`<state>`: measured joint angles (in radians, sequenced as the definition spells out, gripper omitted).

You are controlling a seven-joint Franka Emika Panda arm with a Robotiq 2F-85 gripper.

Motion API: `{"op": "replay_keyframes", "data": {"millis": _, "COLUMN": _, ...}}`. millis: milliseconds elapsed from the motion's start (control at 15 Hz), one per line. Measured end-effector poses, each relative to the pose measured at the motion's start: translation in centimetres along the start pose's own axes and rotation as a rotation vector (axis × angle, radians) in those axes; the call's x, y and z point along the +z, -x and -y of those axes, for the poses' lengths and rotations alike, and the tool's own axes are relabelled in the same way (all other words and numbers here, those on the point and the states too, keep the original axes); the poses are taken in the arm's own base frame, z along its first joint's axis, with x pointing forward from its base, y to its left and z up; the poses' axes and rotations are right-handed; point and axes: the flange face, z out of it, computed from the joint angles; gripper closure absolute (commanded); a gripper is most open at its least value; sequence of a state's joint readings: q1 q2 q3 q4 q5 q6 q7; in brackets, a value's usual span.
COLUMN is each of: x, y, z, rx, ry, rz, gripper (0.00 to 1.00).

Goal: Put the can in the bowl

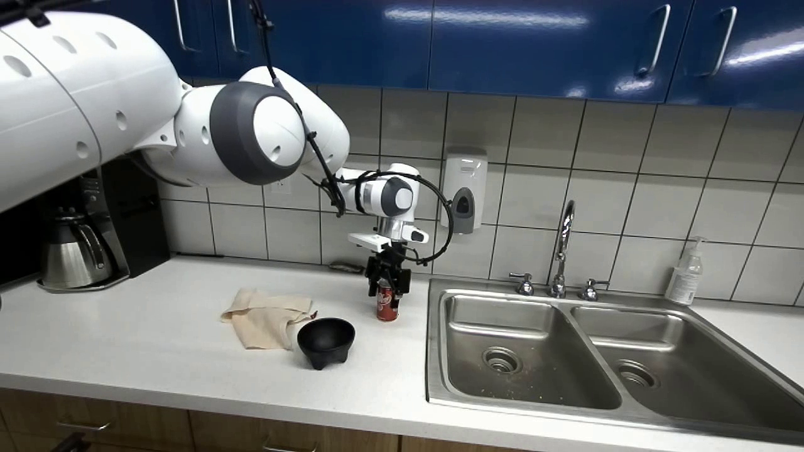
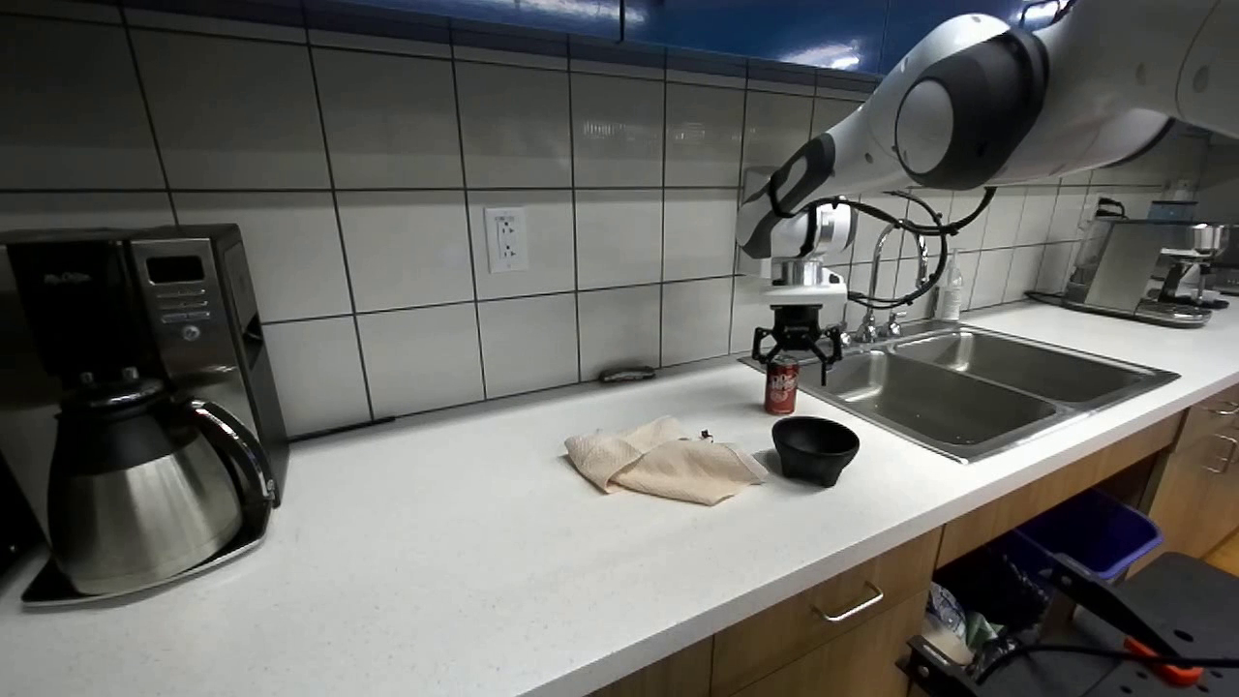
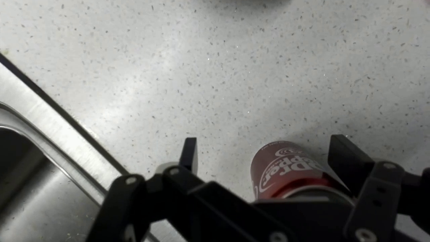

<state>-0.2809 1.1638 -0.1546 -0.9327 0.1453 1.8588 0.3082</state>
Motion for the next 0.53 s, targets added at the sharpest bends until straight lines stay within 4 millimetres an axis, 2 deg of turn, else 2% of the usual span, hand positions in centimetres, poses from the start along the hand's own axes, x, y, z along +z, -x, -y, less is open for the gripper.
{"op": "replay_keyframes", "data": {"millis": 533, "x": 1.3, "y": -0.8, "z": 1.2, "rx": 0.063, "ry": -0.042, "rz": 0.014, "gripper": 0.0}}
